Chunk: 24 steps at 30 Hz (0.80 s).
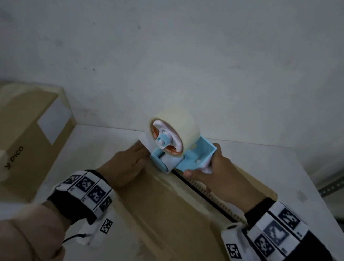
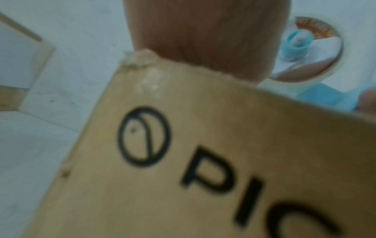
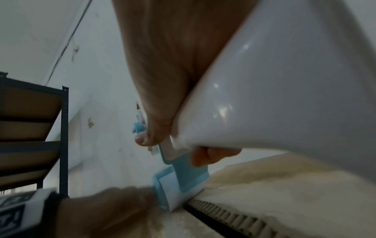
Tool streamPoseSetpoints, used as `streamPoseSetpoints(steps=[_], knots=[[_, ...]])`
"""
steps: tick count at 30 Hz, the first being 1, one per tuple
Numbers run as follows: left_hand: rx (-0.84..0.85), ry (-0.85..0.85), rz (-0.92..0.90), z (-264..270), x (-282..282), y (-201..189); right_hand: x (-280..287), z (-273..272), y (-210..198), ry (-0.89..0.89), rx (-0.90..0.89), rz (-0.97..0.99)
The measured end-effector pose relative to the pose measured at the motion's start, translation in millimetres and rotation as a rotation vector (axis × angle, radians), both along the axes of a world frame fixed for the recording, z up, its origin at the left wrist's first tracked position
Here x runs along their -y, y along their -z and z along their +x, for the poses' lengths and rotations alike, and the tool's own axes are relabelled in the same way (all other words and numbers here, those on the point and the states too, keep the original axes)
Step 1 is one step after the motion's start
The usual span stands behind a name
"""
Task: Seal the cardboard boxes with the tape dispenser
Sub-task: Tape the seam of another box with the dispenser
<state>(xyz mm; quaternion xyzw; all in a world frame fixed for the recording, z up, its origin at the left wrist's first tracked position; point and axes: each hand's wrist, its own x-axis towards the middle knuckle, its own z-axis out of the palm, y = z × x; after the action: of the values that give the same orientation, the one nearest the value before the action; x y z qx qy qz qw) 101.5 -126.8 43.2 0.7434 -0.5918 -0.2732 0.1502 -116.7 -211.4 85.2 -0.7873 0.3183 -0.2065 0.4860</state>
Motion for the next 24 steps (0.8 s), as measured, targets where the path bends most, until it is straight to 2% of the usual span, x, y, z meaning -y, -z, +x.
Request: streamPoseSetpoints(steps=[3, 7, 13, 16, 20, 24], knots=[[0.147, 0.018, 0.112, -1, -2, 2, 1, -3, 2, -0.010, -0.021, 0.019], [0.274, 0.034, 0.089, -5, 0, 5, 3, -1, 9, -0.014, -0.033, 0.019], [0.277, -0.026, 0.038, -5, 1, 11, 2, -12, 11, -0.017, -0.008, 0.046], [0.307, -0.042, 0.055, -5, 0, 11, -4, -37, 5, 0.007, -0.059, 0.046], [0.342, -0.056, 0.035, -4, 2, 11, -19, -85, -3, 0.063, 0.000, 0.021], [0.401, -0.056, 0.048, 1, 6, 10, -16, -92, 10, 0.108, -0.060, 0.001]])
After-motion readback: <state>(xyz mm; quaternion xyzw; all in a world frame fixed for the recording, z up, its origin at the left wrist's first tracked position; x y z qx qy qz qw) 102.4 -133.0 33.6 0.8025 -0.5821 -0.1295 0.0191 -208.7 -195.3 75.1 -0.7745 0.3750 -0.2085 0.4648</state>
